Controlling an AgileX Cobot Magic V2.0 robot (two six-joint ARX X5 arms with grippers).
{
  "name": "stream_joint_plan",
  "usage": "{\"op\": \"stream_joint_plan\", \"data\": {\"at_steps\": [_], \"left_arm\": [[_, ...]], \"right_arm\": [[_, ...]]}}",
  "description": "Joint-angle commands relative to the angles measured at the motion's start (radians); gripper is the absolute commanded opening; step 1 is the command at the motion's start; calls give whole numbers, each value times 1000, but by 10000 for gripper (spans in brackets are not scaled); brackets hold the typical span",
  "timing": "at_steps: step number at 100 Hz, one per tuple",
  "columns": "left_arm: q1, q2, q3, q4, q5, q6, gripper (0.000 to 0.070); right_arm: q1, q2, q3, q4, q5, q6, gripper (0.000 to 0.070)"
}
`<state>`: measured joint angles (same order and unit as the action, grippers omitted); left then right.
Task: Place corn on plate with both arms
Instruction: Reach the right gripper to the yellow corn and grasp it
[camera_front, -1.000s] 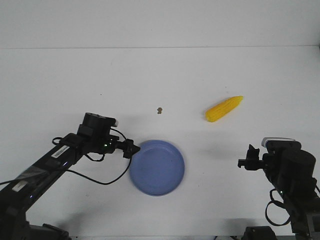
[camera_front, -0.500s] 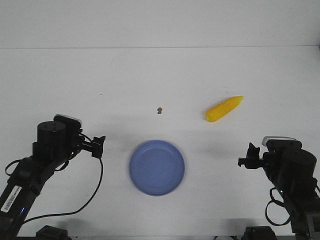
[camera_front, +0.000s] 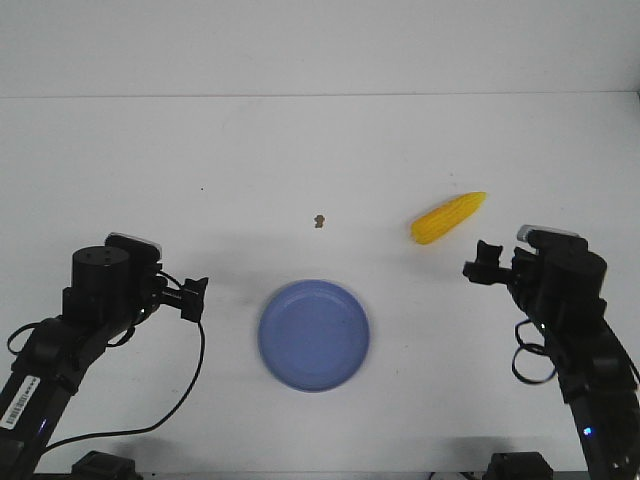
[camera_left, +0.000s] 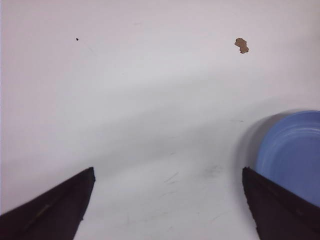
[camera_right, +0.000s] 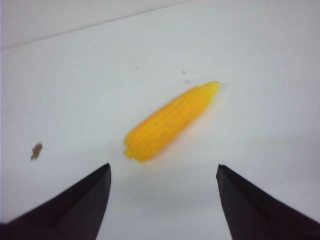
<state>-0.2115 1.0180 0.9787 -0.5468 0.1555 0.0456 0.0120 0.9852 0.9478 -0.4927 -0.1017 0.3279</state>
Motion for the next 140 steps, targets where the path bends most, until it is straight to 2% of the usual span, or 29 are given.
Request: {"op": "stream_joint_plan", "data": {"at_steps": [1, 17, 54, 105, 140], "left_arm": [[-1, 7, 10, 2, -2, 2, 602], [-1, 7, 10, 1, -2, -5, 602], [-1, 7, 10, -2, -2, -6, 601], [-1, 7, 10, 3, -2, -5, 601], [-1, 7, 10, 2, -2, -5, 601]], "right_arm": [[0, 81, 21, 67, -4, 89, 449], [-19, 296, 71, 144, -4, 157, 449], [-19, 661, 282, 135, -3, 201, 449], [-19, 811, 356, 136, -5, 226, 449], [-19, 888, 356, 156, -82, 267, 449]]}}
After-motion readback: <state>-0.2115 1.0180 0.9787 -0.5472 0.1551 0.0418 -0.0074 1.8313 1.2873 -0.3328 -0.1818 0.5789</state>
